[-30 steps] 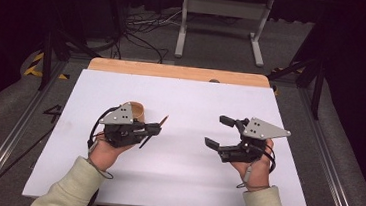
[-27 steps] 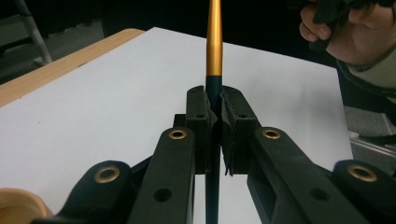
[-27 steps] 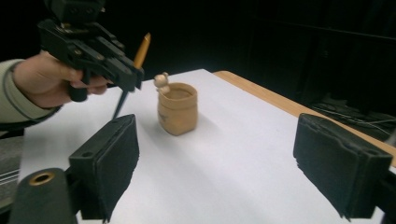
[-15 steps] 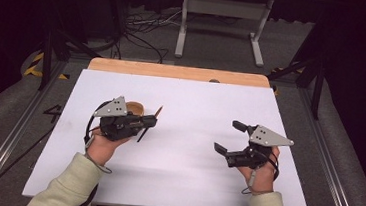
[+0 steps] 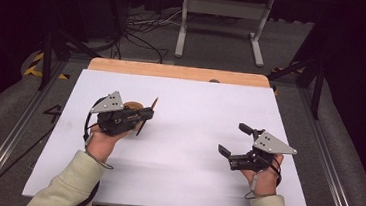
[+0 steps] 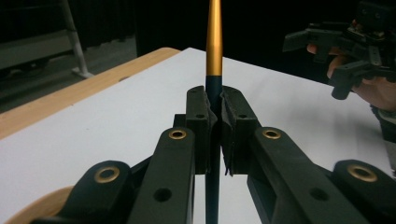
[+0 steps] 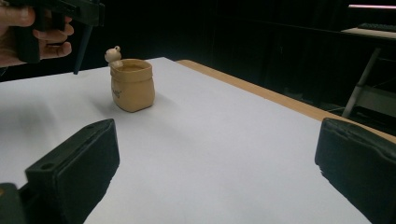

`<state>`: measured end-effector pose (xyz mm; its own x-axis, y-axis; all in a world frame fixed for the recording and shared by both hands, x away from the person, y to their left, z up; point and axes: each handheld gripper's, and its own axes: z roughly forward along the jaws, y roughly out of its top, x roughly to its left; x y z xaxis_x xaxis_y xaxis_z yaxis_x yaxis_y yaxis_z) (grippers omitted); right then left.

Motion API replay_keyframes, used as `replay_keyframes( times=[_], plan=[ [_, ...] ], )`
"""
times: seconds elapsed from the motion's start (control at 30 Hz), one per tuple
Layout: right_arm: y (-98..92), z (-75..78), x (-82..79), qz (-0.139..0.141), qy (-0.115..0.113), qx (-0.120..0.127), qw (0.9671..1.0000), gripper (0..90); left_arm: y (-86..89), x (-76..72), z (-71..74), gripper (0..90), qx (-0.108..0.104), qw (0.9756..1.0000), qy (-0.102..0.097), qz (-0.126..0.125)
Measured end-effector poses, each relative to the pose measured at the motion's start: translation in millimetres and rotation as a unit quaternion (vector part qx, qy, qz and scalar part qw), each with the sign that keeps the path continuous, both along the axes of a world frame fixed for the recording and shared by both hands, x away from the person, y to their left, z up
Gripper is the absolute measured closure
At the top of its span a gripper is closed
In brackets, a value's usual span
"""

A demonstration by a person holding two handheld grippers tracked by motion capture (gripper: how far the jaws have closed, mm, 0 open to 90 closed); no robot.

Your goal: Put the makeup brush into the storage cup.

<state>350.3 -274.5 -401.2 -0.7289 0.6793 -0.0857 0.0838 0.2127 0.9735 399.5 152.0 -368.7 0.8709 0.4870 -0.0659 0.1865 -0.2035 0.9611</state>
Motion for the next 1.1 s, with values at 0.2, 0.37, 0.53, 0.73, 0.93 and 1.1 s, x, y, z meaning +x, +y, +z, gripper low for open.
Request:
replay_keyframes(
  times=[0.2,0.37,0.53,0.73,0.93,1.1],
  plan=[
    [-1.9,-3.8,-1.1,0.001,0.009,0.0,1.0,0.4,2.5,6.2,-0.9,82.8,-0.007,0.9997,-0.01,0.02],
    [-3.3,-5.1,-1.8,0.003,0.014,0.005,0.9999,0.7,5.3,11.7,1.6,82.7,-0.016,0.9992,0.01,0.034],
    [-3.5,-6.5,-1.9,0.007,0.021,0.008,0.9997,1.2,8.0,19.0,1.5,82.7,-0.023,0.9985,0.005,0.049],
    [-2.0,-7.3,-1.7,0.012,0.025,0.009,0.9996,1.9,10.2,27.5,0.0,82.7,-0.032,0.9976,-0.006,0.061],
    [1.0,-7.3,-1.8,0.018,0.025,0.007,0.9995,1.9,8.1,33.7,-3.5,82.6,-0.027,0.9967,-0.023,0.073],
    [1.2,-7.1,-2.0,0.024,0.029,0.006,0.9993,2.2,10.6,40.2,-7.5,82.7,-0.033,0.9953,-0.026,0.087]
  ],
)
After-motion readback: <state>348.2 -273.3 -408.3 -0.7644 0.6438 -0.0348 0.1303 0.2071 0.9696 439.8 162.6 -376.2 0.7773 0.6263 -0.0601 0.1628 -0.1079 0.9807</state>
